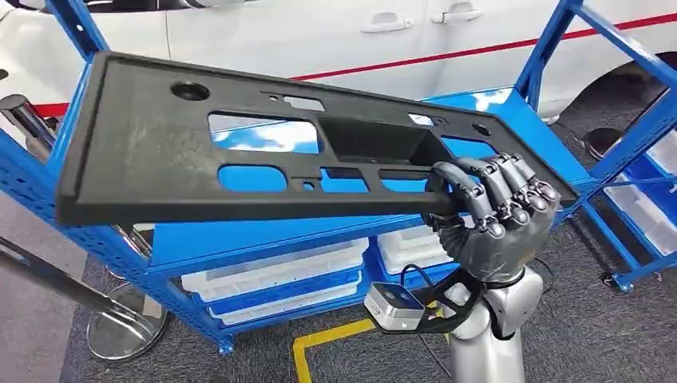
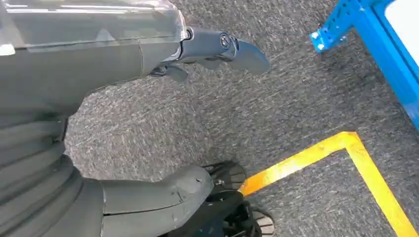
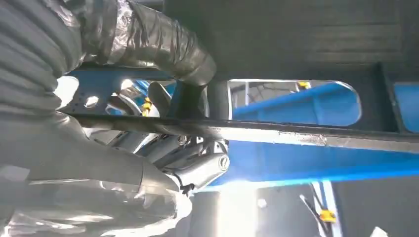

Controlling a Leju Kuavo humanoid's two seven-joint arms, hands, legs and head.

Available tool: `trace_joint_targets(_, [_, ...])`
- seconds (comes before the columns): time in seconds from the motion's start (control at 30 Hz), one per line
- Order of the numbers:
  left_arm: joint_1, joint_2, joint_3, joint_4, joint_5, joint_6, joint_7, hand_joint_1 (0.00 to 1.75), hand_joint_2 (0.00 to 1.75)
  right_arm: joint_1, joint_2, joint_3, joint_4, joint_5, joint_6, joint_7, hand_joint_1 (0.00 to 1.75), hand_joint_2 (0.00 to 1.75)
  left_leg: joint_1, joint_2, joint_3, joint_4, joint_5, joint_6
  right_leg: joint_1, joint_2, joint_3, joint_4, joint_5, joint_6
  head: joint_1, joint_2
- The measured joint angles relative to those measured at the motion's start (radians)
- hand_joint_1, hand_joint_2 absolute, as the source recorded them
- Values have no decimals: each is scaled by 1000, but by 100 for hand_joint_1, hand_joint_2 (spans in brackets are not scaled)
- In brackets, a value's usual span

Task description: Take the parts from the cabinet and place them on the table.

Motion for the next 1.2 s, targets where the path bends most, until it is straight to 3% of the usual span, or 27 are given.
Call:
trace_joint_targets(0.07, [0, 0, 0, 0, 0, 0, 0, 0, 175, 0, 0, 0, 0, -2, 0, 0, 175, 175, -3, 1, -22, 1, 16, 10, -2, 2, -49, 142, -106, 4, 0, 0])
trace_joint_targets(0.1, [0, 0, 0, 0, 0, 0, 0, 0, 175, 1, 0, 0, 0, -1, 0, 0, 175, 175, -5, 3, -32, 2, 23, 11, -3, 2, -69, 207, -138, 6, -1, 0])
trace_joint_targets(0.13, [1, 0, 0, 0, 0, -1, 0, 0, 175, 2, 0, 0, 0, -1, 0, 0, 175, 175, -7, 3, -44, 4, 30, 10, -3, 2, -76, 248, -146, 7, 0, 0])
trace_joint_targets(0.17, [2, 0, 0, 0, 0, -1, 0, 0, 175, 2, 0, 0, 0, -2, 0, 0, 175, 175, -7, 3, -56, 7, 35, 9, -3, 2, -62, 243, -131, 7, 0, 0])
trace_joint_targets(0.2, [2, 0, 0, 0, 0, -1, 0, 0, 175, 1, 0, 0, 0, -2, 0, 0, 175, 175, -7, 3, -67, 11, 41, 7, -3, 2, -23, 191, -98, 5, 0, 0])
trace_joint_targets(0.27, [1, 0, 0, 0, 0, -1, 0, 0, 175, 0, 0, 0, 0, -2, 0, 0, 175, 175, -7, 2, -81, 18, 50, 2, -3, 2, 94, 19, -42, -3, 0, 0])
trace_joint_targets(0.3, [2, 0, 0, 0, 0, -1, 0, 0, 175, -2, 0, 0, 0, -2, 0, 0, 175, 175, -10, 1, -87, 19, 55, -3, 1, 2, 130, -47, -65, -8, 0, 0])
trace_joint_targets(0.4, [1, 0, 0, 0, 0, -1, 0, 0, 175, -4, 0, 0, -2, -1, 0, 0, 175, 175, -8, 2, -91, 17, 74, -21, 11, 4, 123, -53, -44, -19, -2, 0])
trace_joint_targets(0.43, [1, 0, 0, 0, 0, -1, 0, 0, 175, -4, 1, 0, -2, -1, 0, 0, 175, 175, -8, 1, -92, 15, 80, -28, 11, 3, 120, -56, -36, -27, 0, 0])
trace_joint_targets(0.47, [1, 0, 1, 0, 0, -1, 0, 0, 175, -5, 1, 0, -2, -1, 0, 0, 175, 175, -8, 0, -100, 22, 74, -32, -2, -2, 117, -69, -23, -39, 0, 0])
trace_joint_targets(0.5, [1, 1, 1, 0, 0, -1, 0, 0, 175, -9, 2, 0, -2, -2, 0, 0, 175, 175, -7, -2, -111, 44, 41, -36, 1, -3, 110, -70, -15, -46, 0, 0])
trace_joint_targets(0.57, [-1, 0, 1, 0, 1, -1, 1, 0, 175, -19, 6, 0, 0, -6, 2, 0, 175, 175, -2, -1, -155, 177, -70, -44, 2, -4, 88, -69, 2, -55, -2, 0])
trace_joint_targets(0.6, [-1, 0, 1, 0, 2, -1, 0, 0, 175, -20, 7, 0, 1, -8, 2, 0, 175, 175, 0, -1, -176, 253, -109, -49, 4, -6, 78, -68, 9, -56, -1, 0])
trace_joint_targets(0.63, [-1, 0, 1, 0, 3, -1, 1, 0, 175, -20, 6, 0, 3, -13, 2, 0, 175, 175, 2, -1, -186, 303, -123, -53, 4, -7, 67, -67, 16, -55, -2, 0])
trace_joint_targets(0.67, [-1, 1, 1, 0, 3, -1, 2, 0, 175, -20, 6, 0, 5, -23, 2, 0, 175, 175, 4, -1, -177, 313, -113, -54, 4, -8, 57, -65, 22, -54, -2, 0])
trace_joint_targets(0.7, [-1, 1, 1, 0, 3, -1, 2, 0, 175, -21, 6, 0, 8, -33, 2, 0, 175, 175, 5, -1, -148, 282, -87, -56, 3, -8, 46, -61, 27, -52, -2, 0])
trace_joint_targets(0.77, [-3, 1, 1, 0, 4, -3, 2, 0, 175, -22, 7, 0, 13, -40, 2, 18, 175, 175, 7, -1, -31, 114, -28, -56, 0, -8, 26, -49, 35, -45, -2, 0])
trace_joint_targets(0.8, [-5, 1, 1, 0, 3, -8, 3, 0, 175, -23, 6, 0, 13, -35, 2, 45, 175, 175, 7, -1, 17, 36, -36, -53, -1, -8, 20, -43, 37, -41, -2, 0])
trace_joint_targets(0.83, [-6, 1, 1, -1, 2, -10, 3, 0, 175, -26, 3, 0, 13, -39, 2, 55, 175, 175, 0, -3, 37, 3, -45, -48, 3, -8, 13, -39, 42, -34, -2, 0])
trace_joint_targets(0.93, [-1, 2, 6, -2, 3, -6, -2, 0, 175, -22, 3, 1, 18, -47, 2, 28, 175, 175, -6, -4, 23, 6, -36, -34, -1, -9, 12, -44, 57, -12, -2, 0])
trace_joint_targets(0.97, [0, 2, 8, -2, 5, -4, -10, 0, 175, -18, 5, 3, 21, -60, 3, 20, 175, 175, 1, -3, 28, -9, -24, -19, 1, -8, 10, -43, 56, -5, -1, 0])
trace_joint_targets(1.0, [-2, 2, 9, -2, 9, -2, -18, 0, 175, -16, 5, 3, 28, -82, 3, 10, 175, 175, 1, 2, 24, -12, -15, -12, -4, -5, 4, -27, 36, -3, -2, 0])
trace_joint_targets(1.03, [-4, 2, 9, -2, 10, -1, -23, 0, 175, -17, 4, 3, 33, -105, 3, 5, 175, 175, 1, 2, 16, -12, -10, -1, -3, -4, -15, 17, -7, -2, -1, 0])
trace_joint_targets(1.1, [-3, 2, 10, -2, 11, 1, -29, 0, 175, -15, 0, 3, 45, -138, 2, 2, 175, 175, -2, 2, 1, -11, -1, 5, -4, 0, -73, 162, -94, 3, -1, 0])
trace_joint_targets(1.13, [-1, 2, 10, -2, 12, 2, -30, 0, 175, -14, -3, 3, 51, -145, 3, 1, 175, 175, -3, 3, -6, -10, 3, 5, -4, 0, -95, 226, -118, 5, -1, 0])
trace_joint_targets(1.17, [0, 2, 11, -2, 12, 2, -31, 0, 175, -12, -6, 3, 59, -148, 3, 1, 175, 175, -4, 3, -13, -9, 8, 3, -5, 0, -97, 248, -115, 6, -2, 0])
trace_joint_targets(1.2, [1, 3, 13, -2, 12, 3, -32, 0, 175, -10, -10, 3, 67, -156, 2, 1, 175, 175, -4, 3, -18, -8, 11, 2, -5, 0, -73, 220, -91, 6, -1, 0])
